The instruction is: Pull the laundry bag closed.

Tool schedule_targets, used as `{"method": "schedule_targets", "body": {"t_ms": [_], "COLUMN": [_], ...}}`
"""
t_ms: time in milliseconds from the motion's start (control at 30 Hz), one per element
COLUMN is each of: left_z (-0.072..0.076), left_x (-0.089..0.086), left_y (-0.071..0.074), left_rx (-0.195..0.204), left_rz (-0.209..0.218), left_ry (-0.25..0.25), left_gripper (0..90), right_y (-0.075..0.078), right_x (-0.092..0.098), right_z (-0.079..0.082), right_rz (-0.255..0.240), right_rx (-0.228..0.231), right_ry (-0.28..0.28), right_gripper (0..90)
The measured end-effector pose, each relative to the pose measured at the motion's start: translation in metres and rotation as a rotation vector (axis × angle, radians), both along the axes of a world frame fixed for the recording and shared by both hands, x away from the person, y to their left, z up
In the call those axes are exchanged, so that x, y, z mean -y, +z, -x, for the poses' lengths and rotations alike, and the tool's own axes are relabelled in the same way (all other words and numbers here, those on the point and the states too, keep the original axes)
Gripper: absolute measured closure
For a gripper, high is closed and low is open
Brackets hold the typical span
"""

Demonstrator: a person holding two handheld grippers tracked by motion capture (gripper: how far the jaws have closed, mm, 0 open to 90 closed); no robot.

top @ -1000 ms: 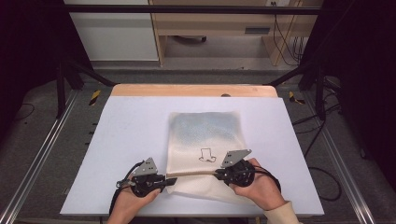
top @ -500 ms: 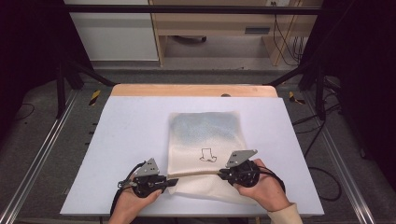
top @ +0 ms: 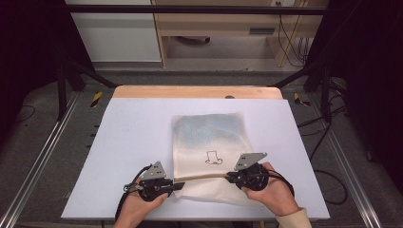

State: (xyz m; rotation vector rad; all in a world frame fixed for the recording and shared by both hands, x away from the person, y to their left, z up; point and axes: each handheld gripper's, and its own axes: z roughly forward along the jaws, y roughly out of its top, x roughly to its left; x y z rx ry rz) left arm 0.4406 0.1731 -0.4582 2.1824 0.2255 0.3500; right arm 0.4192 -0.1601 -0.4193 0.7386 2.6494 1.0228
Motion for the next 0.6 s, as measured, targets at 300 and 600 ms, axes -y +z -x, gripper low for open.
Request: {"method": "schedule_targets", "body": {"t_ms": [300, 600], "left_z": [-0.0004, -0.0008], "left_x": [0.0015, 0.0004], "left_y": [0.0010, 0.0013], "left_rx": [0.009, 0.011], "left_rz": [-0.009, -0.016], "left_ry": [0.004, 0.000], "left_gripper": [82.5, 82.5], "right_y": [-0.0020, -0.0046], "right_x": [0.0058, 0.0087], "right_z": [0.0004, 0.0021], "right_rz": [-0.004, -0.007], "right_rx": [-0.005, -0.013], "right_ry": [-0.010, -0.016], "right_gripper": [82.2, 82.2]}}
